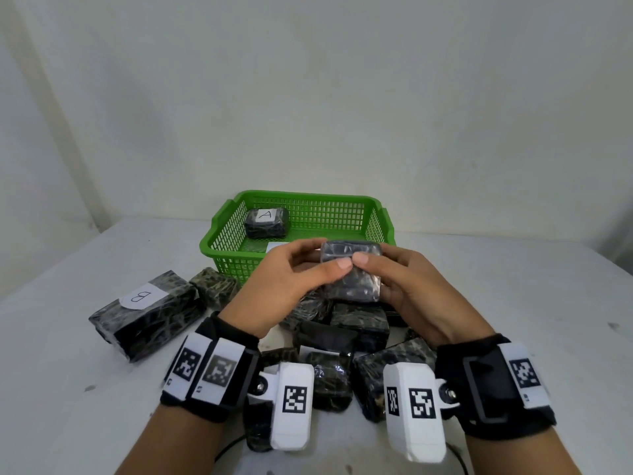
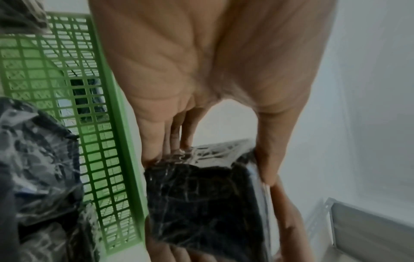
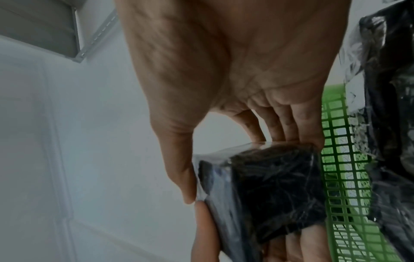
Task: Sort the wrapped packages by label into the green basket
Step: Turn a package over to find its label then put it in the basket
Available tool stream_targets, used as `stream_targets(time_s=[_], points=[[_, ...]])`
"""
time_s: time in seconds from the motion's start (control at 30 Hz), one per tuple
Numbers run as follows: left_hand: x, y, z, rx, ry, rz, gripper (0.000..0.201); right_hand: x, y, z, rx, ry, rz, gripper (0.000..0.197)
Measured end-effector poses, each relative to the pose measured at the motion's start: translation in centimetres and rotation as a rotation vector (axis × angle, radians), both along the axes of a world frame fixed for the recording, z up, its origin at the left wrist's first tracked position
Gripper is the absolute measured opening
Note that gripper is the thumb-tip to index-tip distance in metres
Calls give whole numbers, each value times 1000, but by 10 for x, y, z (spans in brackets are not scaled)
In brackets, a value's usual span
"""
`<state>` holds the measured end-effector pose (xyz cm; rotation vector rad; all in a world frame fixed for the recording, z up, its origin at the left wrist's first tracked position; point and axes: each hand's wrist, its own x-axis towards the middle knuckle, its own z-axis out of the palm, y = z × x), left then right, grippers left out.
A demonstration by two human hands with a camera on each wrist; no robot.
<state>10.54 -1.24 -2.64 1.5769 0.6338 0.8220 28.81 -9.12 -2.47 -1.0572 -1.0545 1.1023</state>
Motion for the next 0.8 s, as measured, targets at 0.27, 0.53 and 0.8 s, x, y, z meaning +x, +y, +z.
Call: stream_targets(time_s=[0.27,0.53,0.8], points=[[-4,5,-1,-46,-99,-35,97,5,1,-2,22,-39,-19,74],[-9,7,0,-24,-96,-70,94,8,5,-8,64,-121,-27,86],[-9,8,2,-85,-134,-72,70,6,3,-7,70,-64,32,73]])
